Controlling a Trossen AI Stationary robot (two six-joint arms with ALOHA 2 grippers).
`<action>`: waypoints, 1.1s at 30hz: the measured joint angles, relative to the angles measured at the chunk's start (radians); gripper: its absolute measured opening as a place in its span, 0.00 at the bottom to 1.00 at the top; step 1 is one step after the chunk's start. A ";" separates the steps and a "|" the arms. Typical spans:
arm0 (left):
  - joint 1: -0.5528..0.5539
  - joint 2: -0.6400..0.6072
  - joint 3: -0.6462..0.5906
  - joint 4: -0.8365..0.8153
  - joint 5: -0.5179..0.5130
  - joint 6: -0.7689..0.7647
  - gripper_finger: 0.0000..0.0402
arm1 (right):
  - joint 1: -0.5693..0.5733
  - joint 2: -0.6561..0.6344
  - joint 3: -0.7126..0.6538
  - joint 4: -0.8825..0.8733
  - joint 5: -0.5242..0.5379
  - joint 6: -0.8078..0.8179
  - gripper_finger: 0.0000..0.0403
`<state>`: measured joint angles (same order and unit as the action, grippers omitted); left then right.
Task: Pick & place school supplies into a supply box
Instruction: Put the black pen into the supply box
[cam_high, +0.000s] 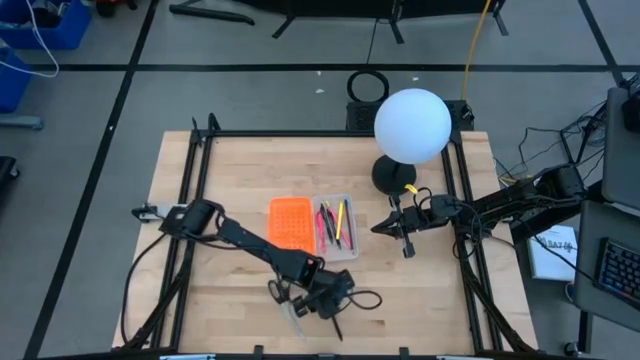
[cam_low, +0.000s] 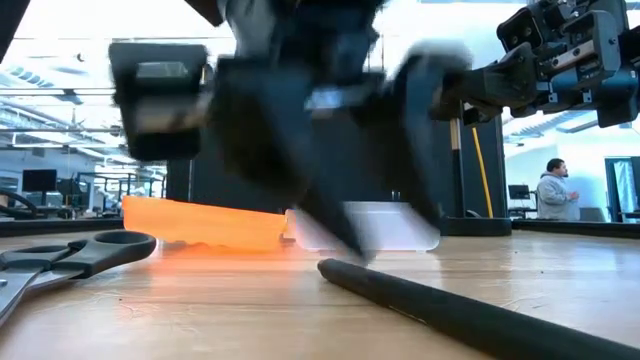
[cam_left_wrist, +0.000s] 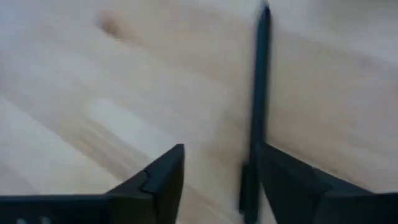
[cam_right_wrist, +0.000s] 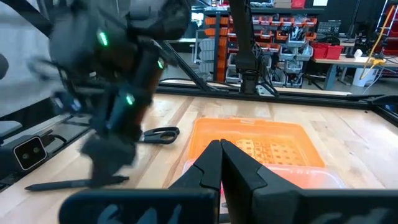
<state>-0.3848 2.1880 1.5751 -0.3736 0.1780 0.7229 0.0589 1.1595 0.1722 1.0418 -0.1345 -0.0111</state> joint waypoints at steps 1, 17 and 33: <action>0.008 0.014 -0.001 -0.015 0.017 0.000 0.53 | 0.000 0.000 0.000 0.000 0.000 0.000 0.00; 0.056 0.081 0.005 -0.076 0.134 0.002 0.41 | 0.000 0.000 -0.001 -0.026 0.000 -0.027 0.00; 0.062 0.114 0.010 -0.045 0.169 -0.015 0.07 | 0.000 0.000 0.000 -0.035 0.002 -0.027 0.00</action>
<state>-0.3229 2.3016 1.5847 -0.4182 0.3470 0.7080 0.0589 1.1595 0.1719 1.0066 -0.1322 -0.0381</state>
